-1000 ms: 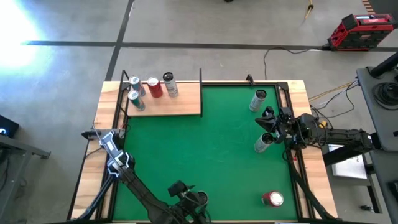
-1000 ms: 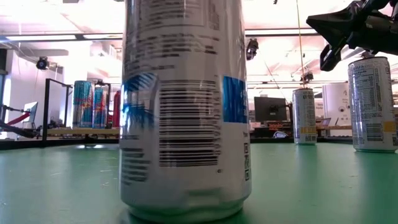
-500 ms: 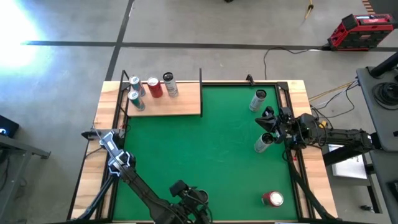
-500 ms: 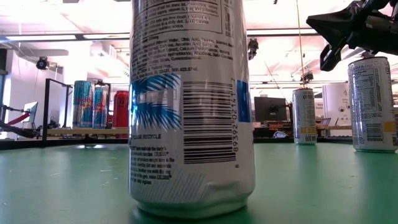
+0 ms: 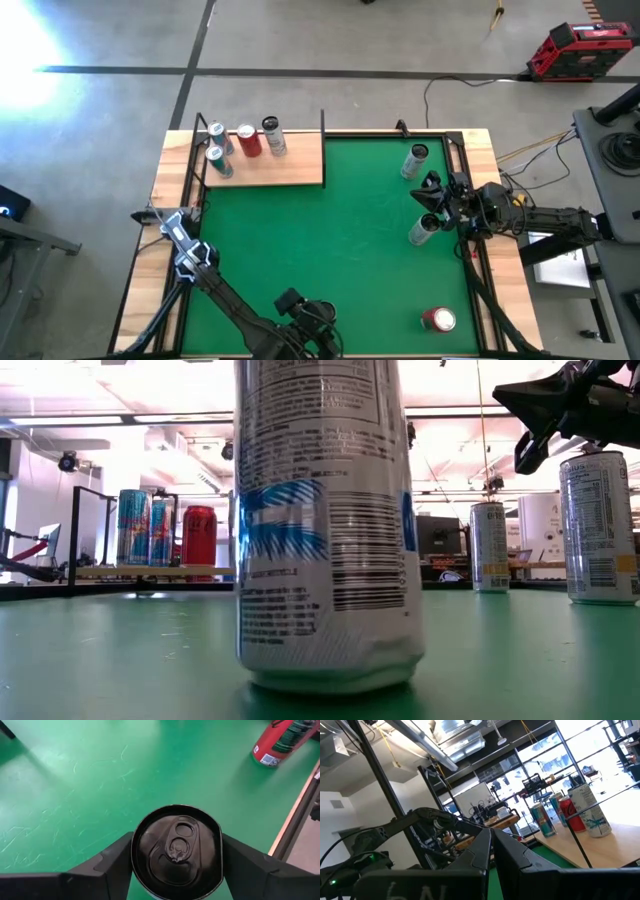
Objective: Place canned beverage on shelf
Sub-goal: Move the white blue soda can to the top center of the table
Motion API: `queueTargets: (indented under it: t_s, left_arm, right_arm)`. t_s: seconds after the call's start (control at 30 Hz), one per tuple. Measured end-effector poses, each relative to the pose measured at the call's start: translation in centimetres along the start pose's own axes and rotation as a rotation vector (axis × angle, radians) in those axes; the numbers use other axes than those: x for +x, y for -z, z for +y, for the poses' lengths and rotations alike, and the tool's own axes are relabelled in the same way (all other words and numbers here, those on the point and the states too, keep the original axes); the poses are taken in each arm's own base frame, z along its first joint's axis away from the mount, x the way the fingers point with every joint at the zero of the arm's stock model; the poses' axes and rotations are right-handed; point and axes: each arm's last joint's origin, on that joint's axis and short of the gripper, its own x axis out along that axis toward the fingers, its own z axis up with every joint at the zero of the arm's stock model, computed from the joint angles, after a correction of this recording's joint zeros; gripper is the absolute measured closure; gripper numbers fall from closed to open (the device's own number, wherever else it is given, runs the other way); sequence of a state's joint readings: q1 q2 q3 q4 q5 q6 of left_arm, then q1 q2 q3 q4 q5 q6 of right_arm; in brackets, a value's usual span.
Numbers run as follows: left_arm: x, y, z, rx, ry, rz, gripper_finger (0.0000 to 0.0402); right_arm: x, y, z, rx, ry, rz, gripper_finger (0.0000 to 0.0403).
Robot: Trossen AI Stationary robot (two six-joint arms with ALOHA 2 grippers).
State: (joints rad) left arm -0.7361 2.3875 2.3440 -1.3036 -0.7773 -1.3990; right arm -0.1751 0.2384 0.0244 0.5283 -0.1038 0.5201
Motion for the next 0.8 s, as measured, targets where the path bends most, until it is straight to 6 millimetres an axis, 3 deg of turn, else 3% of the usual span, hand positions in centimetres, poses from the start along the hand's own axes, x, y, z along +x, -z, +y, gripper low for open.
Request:
queueTargets:
  t_s: [0.23,0.53,0.8]
  left_arm:
    - [0.5,-0.9,1.1,0.062,-0.079,0.001,0.0169]
    - [0.5,-4.5,3.7,0.091,-0.191,0.024,0.0169]
    - [1.3,-8.1,5.5,-0.031,-0.234,0.016,0.0169]
  right_arm:
    - [0.0,0.0,0.0,0.0,0.0,0.0,0.039]
    - [0.0,0.0,0.0,0.0,0.0,0.0,0.039]
    - [0.0,0.0,0.0,0.0,0.0,0.0,0.039]
